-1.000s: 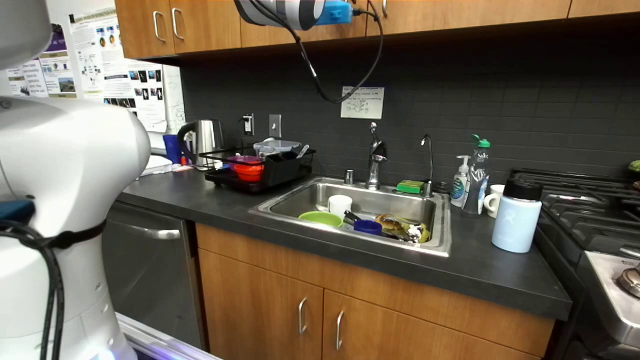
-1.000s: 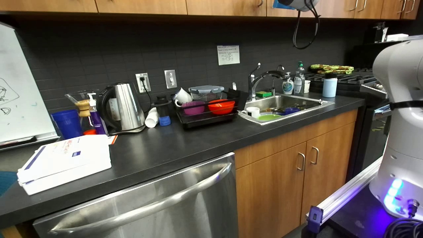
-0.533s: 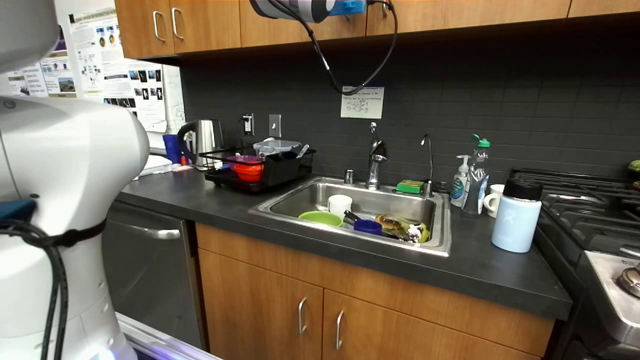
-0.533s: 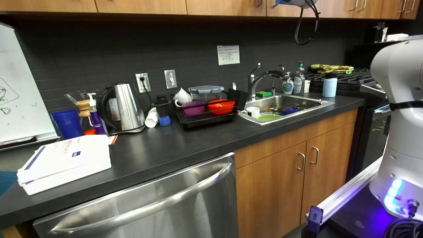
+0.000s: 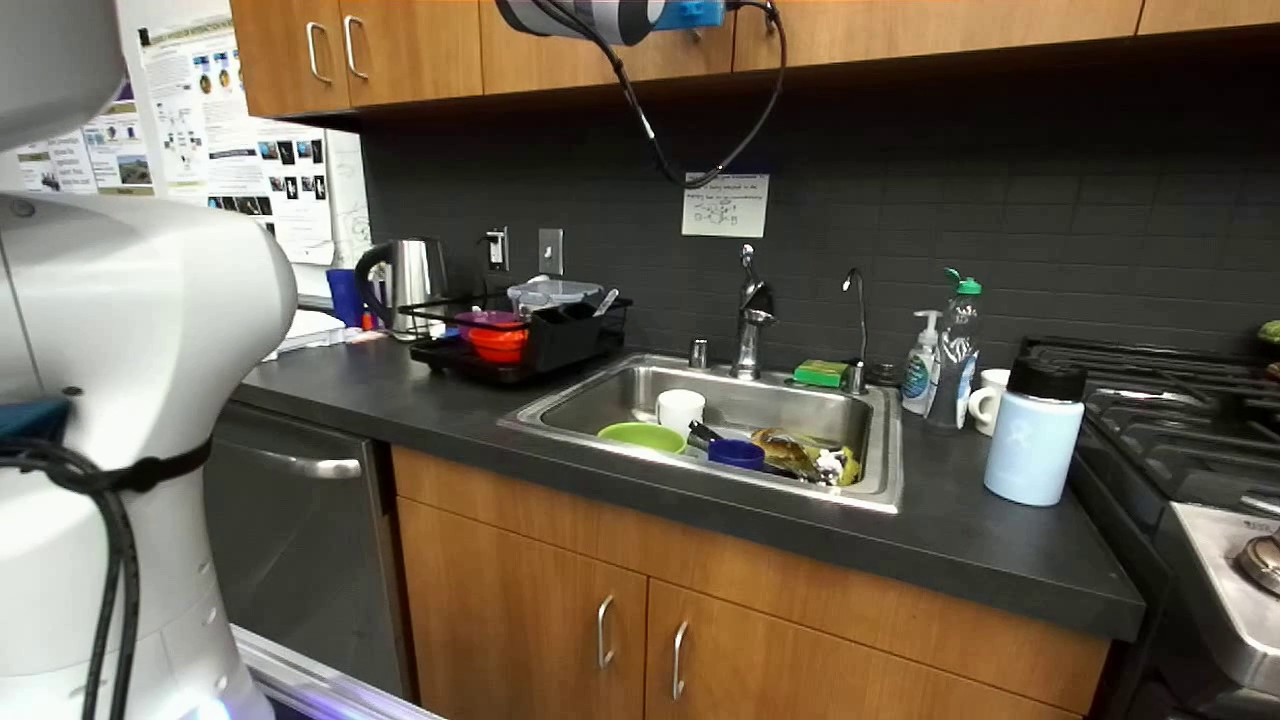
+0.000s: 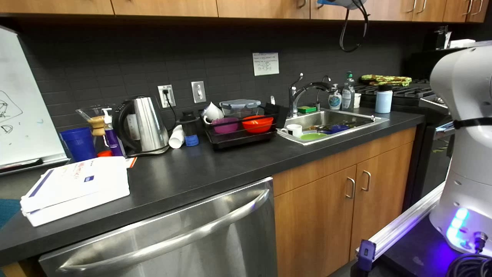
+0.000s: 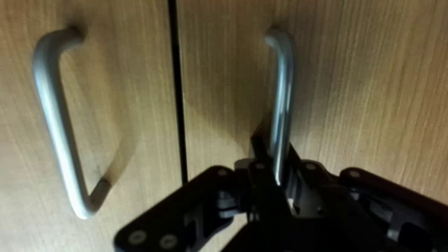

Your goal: Open the top left cabinet door

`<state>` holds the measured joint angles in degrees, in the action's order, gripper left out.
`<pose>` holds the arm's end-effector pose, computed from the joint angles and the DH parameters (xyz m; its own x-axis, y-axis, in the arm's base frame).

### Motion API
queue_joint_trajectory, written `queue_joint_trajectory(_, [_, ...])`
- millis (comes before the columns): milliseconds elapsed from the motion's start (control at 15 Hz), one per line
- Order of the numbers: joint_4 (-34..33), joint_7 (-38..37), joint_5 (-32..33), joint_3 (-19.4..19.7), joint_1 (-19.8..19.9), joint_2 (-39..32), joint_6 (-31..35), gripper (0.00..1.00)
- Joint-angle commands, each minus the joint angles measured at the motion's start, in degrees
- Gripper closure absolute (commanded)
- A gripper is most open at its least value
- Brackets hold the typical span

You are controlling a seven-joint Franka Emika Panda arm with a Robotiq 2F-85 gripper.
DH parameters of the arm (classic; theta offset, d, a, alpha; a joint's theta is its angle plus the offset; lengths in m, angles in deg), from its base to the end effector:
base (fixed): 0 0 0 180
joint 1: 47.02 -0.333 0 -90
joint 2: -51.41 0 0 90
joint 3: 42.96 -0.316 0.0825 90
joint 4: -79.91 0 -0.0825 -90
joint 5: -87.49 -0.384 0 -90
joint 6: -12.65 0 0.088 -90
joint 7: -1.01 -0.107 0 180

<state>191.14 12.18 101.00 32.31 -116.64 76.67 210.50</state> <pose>0.5258 -0.1787 0.7079 -0.0771 0.0002 0.9970 -0.0288 -0.9996 -0.0021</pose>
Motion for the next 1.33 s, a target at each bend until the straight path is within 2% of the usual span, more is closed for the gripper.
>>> queue_joint_trajectory(0, [-1.0, 0.6, 0.5, 0.7, -0.9, 1.0, 0.0, 0.97])
queue_joint_trajectory(333, [0.2, -0.1, 0.0, -0.3, 0.2, 1.3, 0.0, 0.97])
queue_joint_trajectory(533, [2.6, -1.0, -0.4, -3.6, 4.8, 1.4, 0.0, 0.97])
queue_joint_trajectory(667, [5.0, -1.9, -0.9, -7.0, 9.6, 1.1, 0.3, 0.97])
queue_joint_trajectory(800, [7.4, -2.9, -1.6, -11.5, 16.3, 0.7, 0.3, 0.97])
queue_joint_trajectory(1267, [15.5, -5.0, -5.6, -30.0, 39.2, 1.7, 0.3, 0.97])
